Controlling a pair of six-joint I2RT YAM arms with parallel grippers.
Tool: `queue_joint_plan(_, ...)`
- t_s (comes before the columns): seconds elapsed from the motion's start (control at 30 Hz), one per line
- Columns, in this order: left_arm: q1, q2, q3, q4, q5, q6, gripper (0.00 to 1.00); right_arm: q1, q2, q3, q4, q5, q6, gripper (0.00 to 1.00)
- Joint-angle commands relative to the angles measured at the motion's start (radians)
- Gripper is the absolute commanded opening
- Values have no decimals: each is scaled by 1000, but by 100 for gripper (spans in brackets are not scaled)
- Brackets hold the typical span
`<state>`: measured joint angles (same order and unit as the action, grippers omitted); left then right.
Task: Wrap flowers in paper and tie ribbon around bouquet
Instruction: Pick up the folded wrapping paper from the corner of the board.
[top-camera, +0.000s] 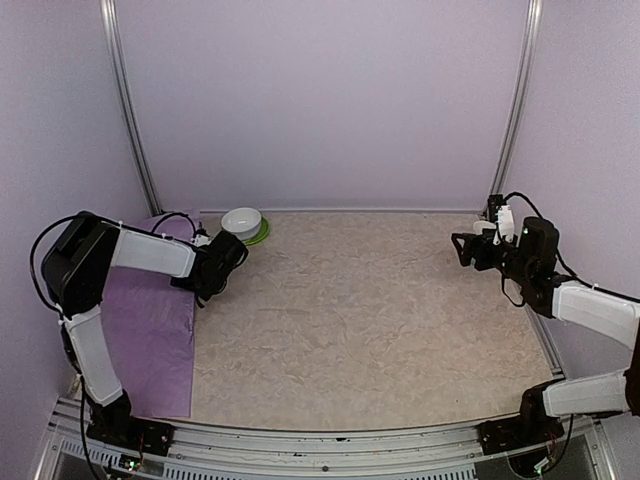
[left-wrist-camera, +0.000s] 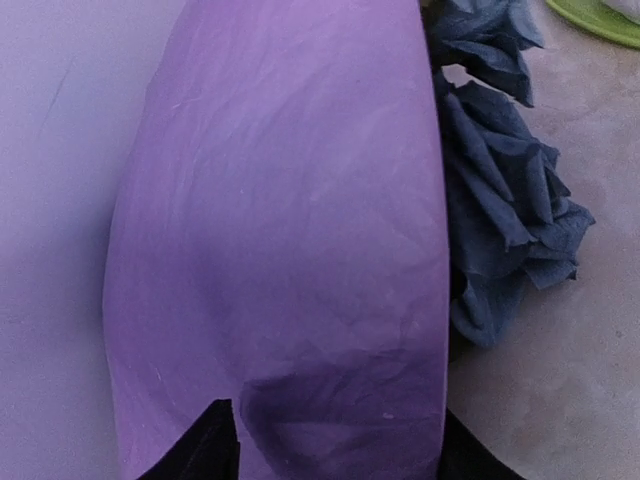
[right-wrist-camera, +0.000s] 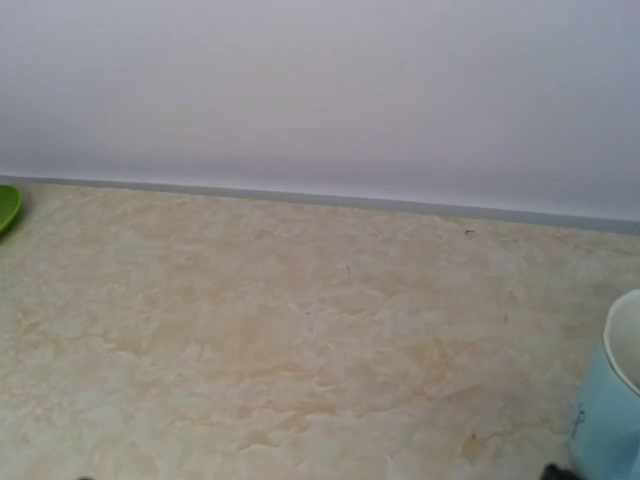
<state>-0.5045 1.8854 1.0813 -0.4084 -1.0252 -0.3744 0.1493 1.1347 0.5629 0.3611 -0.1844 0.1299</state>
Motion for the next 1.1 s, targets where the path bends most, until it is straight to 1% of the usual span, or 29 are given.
queue_joint_plan(0.0,7,-47,-34,-2,-34,-31,29,12,-29,4,-2,-25,13,94)
queue_joint_plan(0.07,6,-75,-43,-18,-36,-43,4,14,-42,2,-3,-33,17,94)
queue_joint_plan(0.1,1,-96,-44,-28,-37,-49,0,14,-50,1,-4,-37,17,94)
queue_joint_plan(0.2,-26,-184,-43,-49,-33,-52,0,16,-70,8,-11,-48,18,94)
queue_joint_plan(0.27,-48,-275,-28,-63,3,-53,0,16,-76,17,-22,-65,23,94)
queue_joint_plan(0.37,-108,-452,3,-15,129,-5,0,17,-67,54,-57,-165,40,94)
queue_joint_plan(0.4,-140,-500,14,21,182,45,0,18,-60,71,-74,-215,45,93)
queue_joint_plan(0.47,-216,-578,43,85,305,104,0,36,-37,117,-117,-317,47,91)
queue_joint_plan(0.5,-252,-599,63,111,380,111,0,47,-24,142,-145,-356,41,90)
queue_joint_plan(0.57,-310,-610,100,154,524,101,0,113,5,201,-213,-399,7,89)
queue_joint_plan(0.63,-355,-585,136,194,653,73,0,198,40,273,-281,-403,-44,89)
queue_joint_plan(0.73,-392,-532,174,284,832,16,0,315,95,350,-358,-409,-89,88)
queue_joint_plan(0.8,-405,-505,183,359,918,-45,0,376,125,386,-377,-427,-79,88)
queue_joint_plan(0.9,-408,-474,199,448,1025,-84,0,443,150,414,-375,-460,-62,87)
queue_joint_plan(0.93,-409,-465,216,455,1063,-76,0,456,151,418,-372,-466,-60,88)
queue_joint_plan(1.0,-417,-460,243,452,1088,-48,0,460,141,418,-363,-484,-53,90)
queue_joint_plan(1.07,-423,-481,255,460,1134,-24,0,459,114,419,-377,-448,-75,92)
